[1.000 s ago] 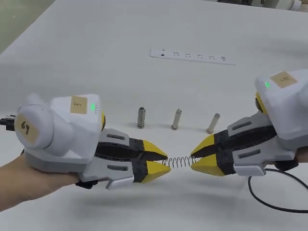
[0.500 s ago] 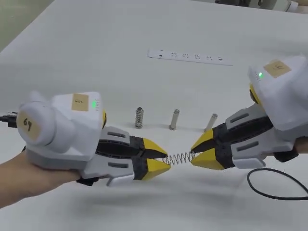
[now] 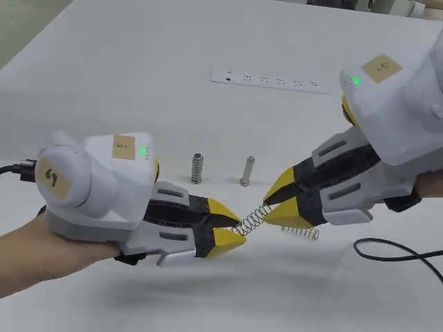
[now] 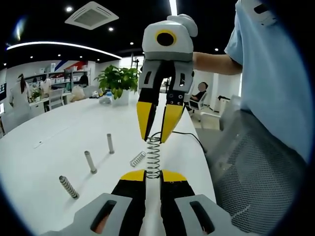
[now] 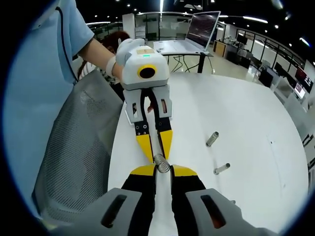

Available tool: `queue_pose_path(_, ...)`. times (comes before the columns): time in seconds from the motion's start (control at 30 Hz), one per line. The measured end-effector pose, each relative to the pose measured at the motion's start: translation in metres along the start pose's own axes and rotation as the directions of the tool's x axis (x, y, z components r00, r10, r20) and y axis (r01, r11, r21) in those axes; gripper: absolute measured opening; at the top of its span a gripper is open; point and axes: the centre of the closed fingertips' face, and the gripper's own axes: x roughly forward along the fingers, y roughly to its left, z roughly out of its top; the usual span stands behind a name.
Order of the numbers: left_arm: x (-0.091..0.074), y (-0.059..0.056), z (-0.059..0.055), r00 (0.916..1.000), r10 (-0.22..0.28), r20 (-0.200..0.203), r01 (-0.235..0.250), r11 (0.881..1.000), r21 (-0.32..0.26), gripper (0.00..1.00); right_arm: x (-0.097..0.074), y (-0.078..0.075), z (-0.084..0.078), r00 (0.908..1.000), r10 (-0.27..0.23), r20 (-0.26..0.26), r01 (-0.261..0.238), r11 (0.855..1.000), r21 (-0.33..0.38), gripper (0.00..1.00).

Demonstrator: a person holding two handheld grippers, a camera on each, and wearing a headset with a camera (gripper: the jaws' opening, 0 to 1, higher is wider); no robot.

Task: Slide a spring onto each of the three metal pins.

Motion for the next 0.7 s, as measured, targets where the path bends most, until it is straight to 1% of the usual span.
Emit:
queue_pose_path(0.2,-0.0004,0.0017,-0.0008,1.0000,0.002,-0.002,-0.002,1.000,0.002,0.02,0.0013,0.0004,0.0011,1.0000,0.003,-0.008,-0.003,1.000,-0.020,0.08)
queue_pose_path(0.57,0.0006,0.0015,0.0003,1.0000,-0.001,-0.001,0.001,1.000,0.005,0.02,0.0007,0.0003,0.0036,1.0000,0.003,-0.008,-0.003,1.000,-0.030,0.08)
queue_pose_path(0.7,0.0009,0.0016,0.0003,1.0000,0.004,-0.003,-0.004,1.000,0.018,0.02,0.0010,0.0004,0.0043,0.9999,0.001,-0.011,-0.002,0.999,-0.036,0.08)
